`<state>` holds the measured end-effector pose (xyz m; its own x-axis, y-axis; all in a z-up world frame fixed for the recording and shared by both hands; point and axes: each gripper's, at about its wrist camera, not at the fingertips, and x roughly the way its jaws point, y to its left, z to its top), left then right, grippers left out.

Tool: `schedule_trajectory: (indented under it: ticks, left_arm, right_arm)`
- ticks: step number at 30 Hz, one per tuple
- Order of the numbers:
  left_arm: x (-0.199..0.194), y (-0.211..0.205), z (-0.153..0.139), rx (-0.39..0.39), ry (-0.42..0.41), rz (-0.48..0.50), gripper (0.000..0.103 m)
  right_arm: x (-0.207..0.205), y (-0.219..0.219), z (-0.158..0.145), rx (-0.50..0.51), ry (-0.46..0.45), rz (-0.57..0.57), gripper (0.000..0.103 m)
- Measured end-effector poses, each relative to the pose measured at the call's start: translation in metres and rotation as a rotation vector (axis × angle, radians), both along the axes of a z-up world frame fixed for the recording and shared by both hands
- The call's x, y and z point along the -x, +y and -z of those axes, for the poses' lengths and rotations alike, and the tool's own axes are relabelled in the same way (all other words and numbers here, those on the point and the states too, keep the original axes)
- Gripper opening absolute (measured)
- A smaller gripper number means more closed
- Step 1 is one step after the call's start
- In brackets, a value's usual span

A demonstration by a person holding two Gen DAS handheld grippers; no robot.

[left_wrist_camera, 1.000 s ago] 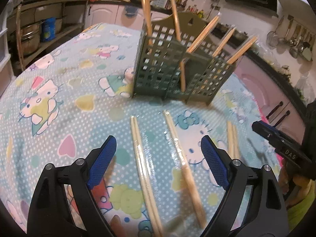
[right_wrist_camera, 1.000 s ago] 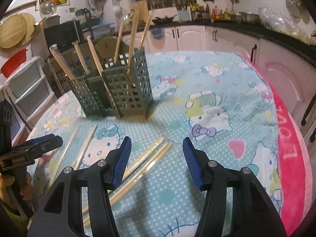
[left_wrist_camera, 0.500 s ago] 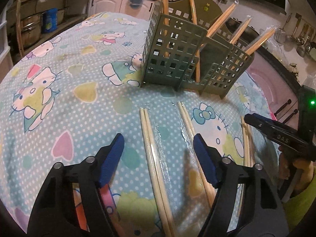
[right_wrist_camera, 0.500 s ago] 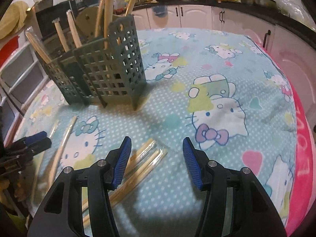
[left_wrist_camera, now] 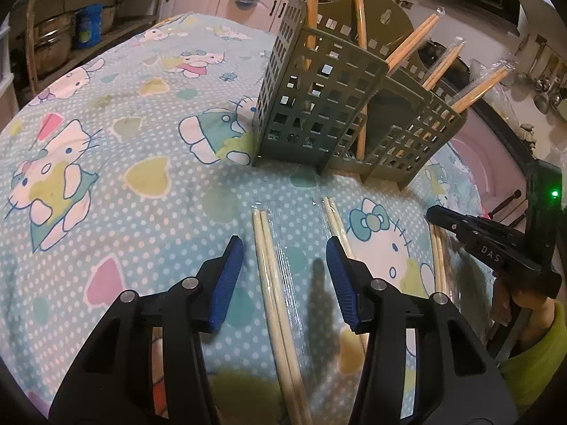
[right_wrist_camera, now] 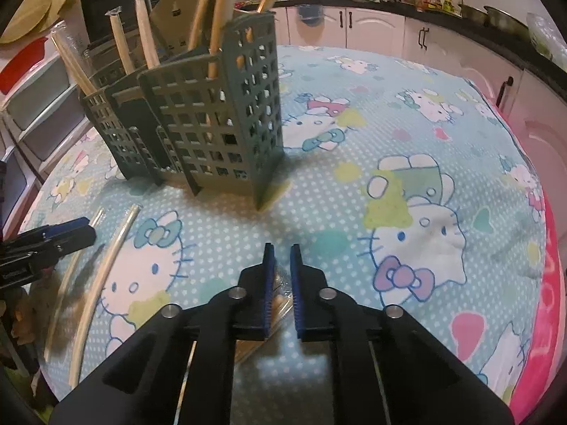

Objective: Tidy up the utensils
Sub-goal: 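Grasp a wrapped chopstick with the left gripper while the right gripper grasps another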

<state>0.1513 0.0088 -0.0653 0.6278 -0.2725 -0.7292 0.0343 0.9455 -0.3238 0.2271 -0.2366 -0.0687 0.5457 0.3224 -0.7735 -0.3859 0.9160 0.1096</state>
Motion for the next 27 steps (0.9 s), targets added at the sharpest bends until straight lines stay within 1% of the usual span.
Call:
schedule_trajectory:
  ticks: [4,6,8,10,13,15,17,18,21,26,27]
  left_arm:
    - [-0.009,0.005,0.0,0.03,0.022,-0.007,0.038]
    - [-0.013,0.005,0.0,0.031,0.03,-0.009,0.035]
    - [-0.017,0.007,0.0,0.038,0.038,-0.011,0.033]
    - [-0.02,0.007,-0.001,0.042,0.043,-0.013,0.032]
    - [-0.025,0.008,-0.001,0.039,0.046,-0.012,0.025]
    - [-0.027,0.008,-0.001,0.031,0.047,-0.011,0.018]
    - [-0.029,0.008,0.0,0.035,0.05,-0.01,0.015]
    - [-0.03,0.008,0.0,0.033,0.05,-0.01,0.01]
    - [-0.033,0.01,0.0,0.036,0.049,-0.009,0.002]
    - [-0.033,0.008,-0.005,0.053,0.033,0.01,0.001]
    - [-0.032,0.007,-0.007,0.053,0.027,0.014,0.001]
  right_arm:
    - [-0.002,0.004,-0.007,-0.042,0.003,-0.015,0.005]
    - [-0.004,0.006,-0.012,-0.061,0.002,-0.027,0.003]
    - [-0.008,0.007,-0.016,-0.08,0.01,-0.04,0.002]
    - [-0.012,0.007,-0.017,-0.08,0.012,-0.048,0.001]
    - [-0.018,0.003,-0.017,-0.096,0.029,-0.043,0.001]
    - [-0.019,0.001,-0.017,-0.11,0.033,-0.037,0.001]
    - [-0.02,-0.001,-0.018,-0.126,0.039,-0.035,0.001]
    - [-0.021,-0.003,-0.018,-0.131,0.046,-0.034,0.001]
    - [-0.019,-0.007,-0.018,-0.158,0.067,-0.041,0.001]
    - [0.0,-0.011,-0.02,-0.182,0.081,-0.046,0.002]
    - [0.004,-0.01,-0.02,-0.18,0.08,-0.048,0.004]
